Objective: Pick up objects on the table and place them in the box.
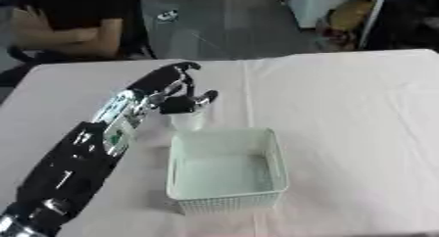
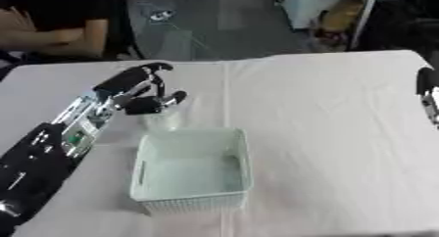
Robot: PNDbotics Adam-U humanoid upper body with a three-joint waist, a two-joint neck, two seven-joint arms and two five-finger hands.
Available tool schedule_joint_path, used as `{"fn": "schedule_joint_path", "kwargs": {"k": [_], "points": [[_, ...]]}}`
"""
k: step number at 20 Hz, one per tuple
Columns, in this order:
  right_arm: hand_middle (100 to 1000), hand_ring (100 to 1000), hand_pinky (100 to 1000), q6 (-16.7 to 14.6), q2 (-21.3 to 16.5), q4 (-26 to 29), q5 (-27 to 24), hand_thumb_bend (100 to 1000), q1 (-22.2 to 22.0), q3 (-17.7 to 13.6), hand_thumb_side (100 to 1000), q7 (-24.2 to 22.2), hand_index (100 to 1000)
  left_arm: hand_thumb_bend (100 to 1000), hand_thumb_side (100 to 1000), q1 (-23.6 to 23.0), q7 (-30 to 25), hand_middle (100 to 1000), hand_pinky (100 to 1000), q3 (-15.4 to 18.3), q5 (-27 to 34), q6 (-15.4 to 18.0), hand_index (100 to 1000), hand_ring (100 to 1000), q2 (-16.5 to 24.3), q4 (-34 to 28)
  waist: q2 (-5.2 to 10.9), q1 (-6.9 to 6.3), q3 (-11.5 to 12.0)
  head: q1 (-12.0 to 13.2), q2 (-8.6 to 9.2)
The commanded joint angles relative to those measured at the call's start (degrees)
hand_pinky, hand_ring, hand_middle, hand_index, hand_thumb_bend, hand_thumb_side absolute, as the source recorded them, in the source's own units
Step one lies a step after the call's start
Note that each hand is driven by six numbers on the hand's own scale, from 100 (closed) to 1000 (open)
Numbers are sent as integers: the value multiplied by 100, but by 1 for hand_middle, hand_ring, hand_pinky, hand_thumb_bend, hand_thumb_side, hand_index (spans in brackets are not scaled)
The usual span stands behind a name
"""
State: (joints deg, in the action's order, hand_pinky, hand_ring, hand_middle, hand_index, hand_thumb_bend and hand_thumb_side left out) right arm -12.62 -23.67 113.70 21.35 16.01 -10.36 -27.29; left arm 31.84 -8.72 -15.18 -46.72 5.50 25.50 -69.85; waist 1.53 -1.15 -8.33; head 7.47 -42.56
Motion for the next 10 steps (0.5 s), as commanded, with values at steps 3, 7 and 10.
{"fn": "schedule_joint_path", "kwargs": {"k": [3,7,10], "points": [[906,916,891,-23,-75,89,-18,100,124,-8,646,8,939,918,1000,90,7,931,1000,27,-271,41,399,988,9,93,27,16,-14,-38,118],[906,916,891,-28,-71,89,-24,100,144,-4,646,6,939,921,1000,92,47,931,1000,47,-404,71,400,989,-59,230,9,20,-23,-42,128],[906,916,891,-31,-68,89,-28,100,159,-4,646,7,939,923,1000,98,88,931,1000,69,-506,88,403,989,-102,344,-3,21,-26,-44,133]]}}
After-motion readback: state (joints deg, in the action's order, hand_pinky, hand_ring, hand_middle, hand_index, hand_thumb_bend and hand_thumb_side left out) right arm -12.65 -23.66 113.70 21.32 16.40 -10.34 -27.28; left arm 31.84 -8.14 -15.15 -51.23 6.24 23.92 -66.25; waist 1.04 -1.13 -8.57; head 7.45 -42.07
